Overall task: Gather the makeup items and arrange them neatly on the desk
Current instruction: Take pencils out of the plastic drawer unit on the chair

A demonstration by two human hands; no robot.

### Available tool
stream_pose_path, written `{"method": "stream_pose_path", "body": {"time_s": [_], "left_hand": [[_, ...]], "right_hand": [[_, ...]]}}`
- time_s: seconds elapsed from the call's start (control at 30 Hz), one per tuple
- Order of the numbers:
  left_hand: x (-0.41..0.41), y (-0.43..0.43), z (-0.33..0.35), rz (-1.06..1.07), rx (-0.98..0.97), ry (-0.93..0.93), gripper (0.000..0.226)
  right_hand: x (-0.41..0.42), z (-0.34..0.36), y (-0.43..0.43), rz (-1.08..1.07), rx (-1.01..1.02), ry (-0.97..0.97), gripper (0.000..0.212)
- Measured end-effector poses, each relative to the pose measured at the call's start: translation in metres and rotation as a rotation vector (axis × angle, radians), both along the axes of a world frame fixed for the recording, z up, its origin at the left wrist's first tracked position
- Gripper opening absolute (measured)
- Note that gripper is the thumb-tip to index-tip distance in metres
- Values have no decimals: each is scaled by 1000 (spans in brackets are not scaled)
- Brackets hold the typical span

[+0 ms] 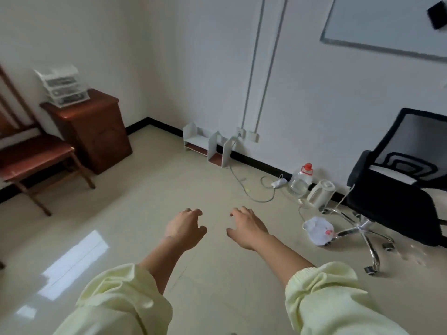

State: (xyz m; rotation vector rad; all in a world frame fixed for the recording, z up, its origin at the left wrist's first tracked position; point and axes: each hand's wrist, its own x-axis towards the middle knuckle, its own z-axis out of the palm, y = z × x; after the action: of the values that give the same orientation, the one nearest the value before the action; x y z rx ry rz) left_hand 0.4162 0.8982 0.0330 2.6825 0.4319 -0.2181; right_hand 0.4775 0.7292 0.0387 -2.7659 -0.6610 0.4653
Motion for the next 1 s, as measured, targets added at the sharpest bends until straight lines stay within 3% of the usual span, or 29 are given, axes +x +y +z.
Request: {"method": "stream_pose_path", "body": {"time_s": [0.6,0.83,1.0], "left_hand": [[276,374,17,375,52,-31,51],[364,547,16,424,98,-17,43],[417,674,11,493,53,-35,50]], "right_hand": [[338,26,418,423,-30,-87,44],[438,20,595,500,-8,-107,43],[500,20,729,497,-7,-92,41]]}}
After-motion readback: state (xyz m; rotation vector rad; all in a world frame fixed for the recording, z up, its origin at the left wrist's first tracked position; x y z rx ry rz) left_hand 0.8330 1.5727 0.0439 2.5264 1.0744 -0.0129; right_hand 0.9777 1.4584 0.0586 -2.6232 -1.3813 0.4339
